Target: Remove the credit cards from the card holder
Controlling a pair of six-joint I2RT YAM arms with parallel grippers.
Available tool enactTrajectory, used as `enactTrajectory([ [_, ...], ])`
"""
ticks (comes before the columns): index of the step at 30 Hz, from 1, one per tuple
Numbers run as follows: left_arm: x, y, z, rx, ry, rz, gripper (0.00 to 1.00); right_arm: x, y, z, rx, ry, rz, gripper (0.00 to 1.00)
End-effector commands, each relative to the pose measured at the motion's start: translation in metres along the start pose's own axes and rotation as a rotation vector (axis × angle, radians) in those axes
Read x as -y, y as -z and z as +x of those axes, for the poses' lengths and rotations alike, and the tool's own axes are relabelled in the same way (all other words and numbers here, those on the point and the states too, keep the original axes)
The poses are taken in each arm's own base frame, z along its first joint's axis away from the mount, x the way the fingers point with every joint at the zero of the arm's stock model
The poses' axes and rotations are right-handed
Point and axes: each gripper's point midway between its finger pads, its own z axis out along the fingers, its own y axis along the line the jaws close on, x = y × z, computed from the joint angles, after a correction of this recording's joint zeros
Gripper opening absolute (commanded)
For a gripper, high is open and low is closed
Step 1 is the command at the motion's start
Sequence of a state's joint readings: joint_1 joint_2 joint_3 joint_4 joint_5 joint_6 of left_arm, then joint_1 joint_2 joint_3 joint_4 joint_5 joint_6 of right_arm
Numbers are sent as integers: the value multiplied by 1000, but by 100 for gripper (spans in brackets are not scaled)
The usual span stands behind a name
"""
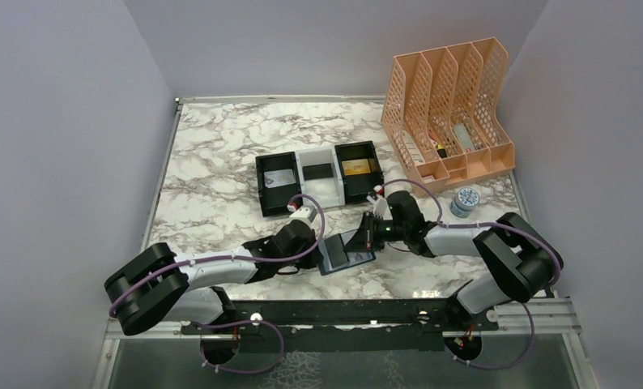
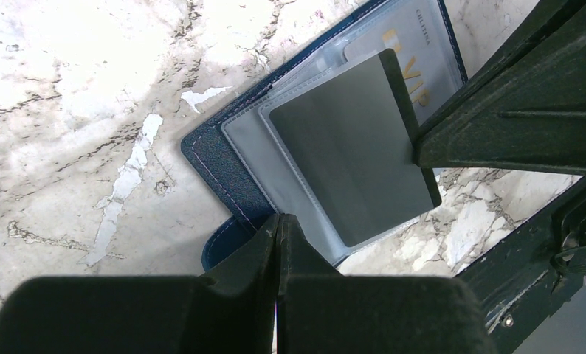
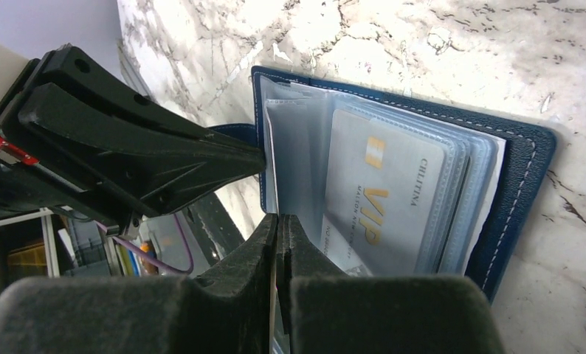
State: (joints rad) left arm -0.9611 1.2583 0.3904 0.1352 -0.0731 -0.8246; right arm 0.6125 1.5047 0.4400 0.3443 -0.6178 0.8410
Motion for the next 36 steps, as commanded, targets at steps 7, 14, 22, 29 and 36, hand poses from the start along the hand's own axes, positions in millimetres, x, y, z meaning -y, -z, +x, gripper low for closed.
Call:
enactTrajectory([
  [7,-25,4,11,-32,-46,-91,1,-2,7,-12,19,21,15,4],
  [14,-25,4,12,-35,-46,-89,2,-4,11,-13,16,39,16,4],
  [22,-1,11,-3,2,-25,-4,14,1,8,-7,18,-6,8,4],
  [29,45,25,-35,84,-30,165,43,9,1,1,-10,-40,-5,4],
  [36,61,13,-30,42,-45,237,43,13,0,0,-4,-35,16,4],
])
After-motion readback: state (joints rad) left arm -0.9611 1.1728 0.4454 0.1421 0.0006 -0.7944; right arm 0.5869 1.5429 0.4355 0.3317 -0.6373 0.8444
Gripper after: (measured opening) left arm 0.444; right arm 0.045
